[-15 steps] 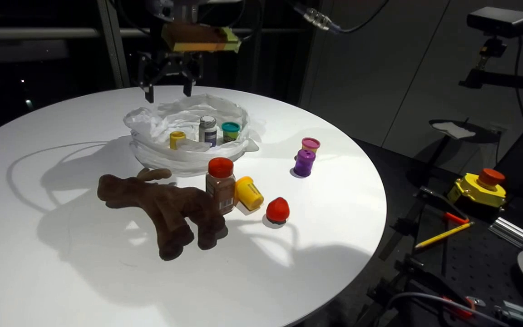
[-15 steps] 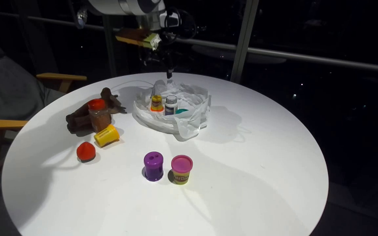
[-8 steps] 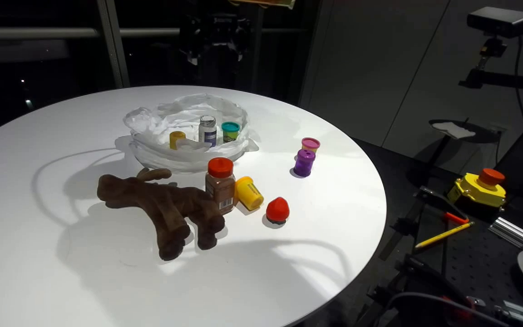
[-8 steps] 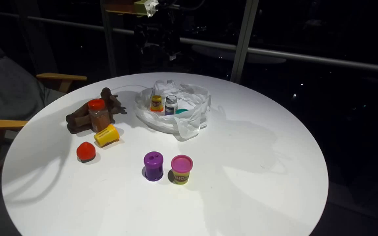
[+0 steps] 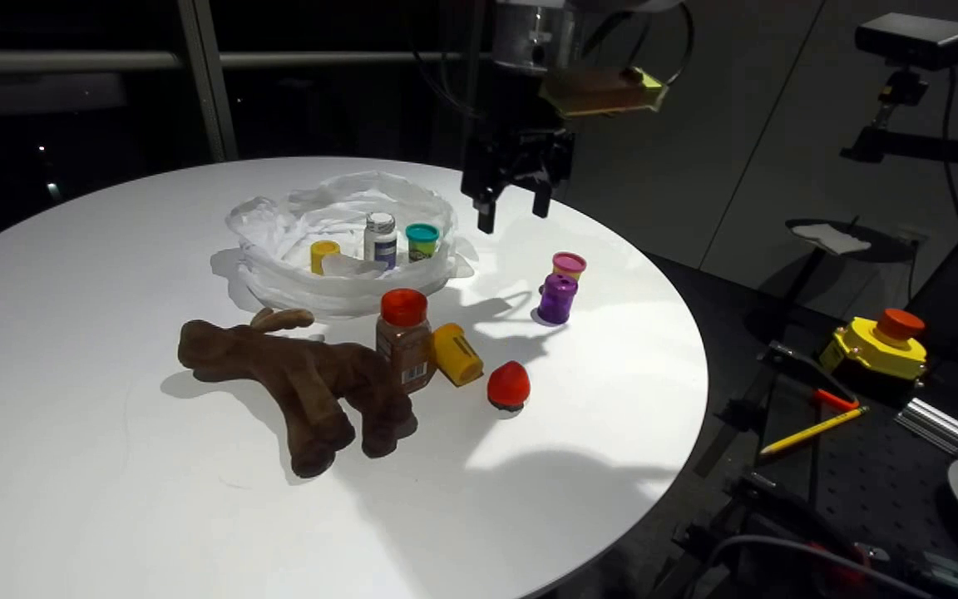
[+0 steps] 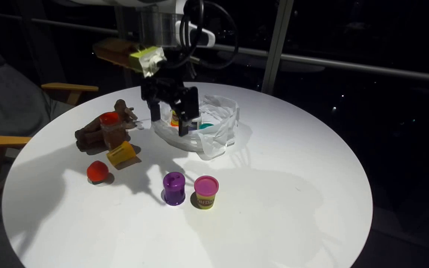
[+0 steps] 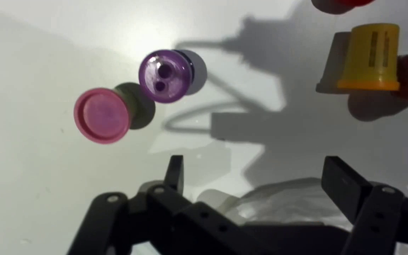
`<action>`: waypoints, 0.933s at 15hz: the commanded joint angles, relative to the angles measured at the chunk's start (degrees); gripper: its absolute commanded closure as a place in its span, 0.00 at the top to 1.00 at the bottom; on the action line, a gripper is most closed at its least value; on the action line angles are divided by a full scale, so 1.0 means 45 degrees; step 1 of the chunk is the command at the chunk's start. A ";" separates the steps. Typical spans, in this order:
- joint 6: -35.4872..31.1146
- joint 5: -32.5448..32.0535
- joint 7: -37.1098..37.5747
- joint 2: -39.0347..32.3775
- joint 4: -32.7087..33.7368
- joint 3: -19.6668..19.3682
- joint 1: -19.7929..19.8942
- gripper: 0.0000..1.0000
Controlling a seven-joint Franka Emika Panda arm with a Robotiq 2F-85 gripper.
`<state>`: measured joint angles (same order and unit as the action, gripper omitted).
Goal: Pick up the objects from the table and put them in the plastic bag.
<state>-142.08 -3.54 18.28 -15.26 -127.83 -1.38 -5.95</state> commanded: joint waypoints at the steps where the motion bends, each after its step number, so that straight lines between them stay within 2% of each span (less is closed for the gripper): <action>1: -0.1236 0.0077 0.0015 0.0775 -0.2071 -0.0127 0.0306 1.00; 6: -0.2426 -0.0167 0.0262 0.0651 -0.3053 -0.0563 0.0330 1.00; 14: -0.2689 0.0361 0.0188 -0.0313 -0.2780 -0.0711 0.0524 1.00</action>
<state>-152.56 -3.18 18.90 -15.86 -140.60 -4.75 -4.11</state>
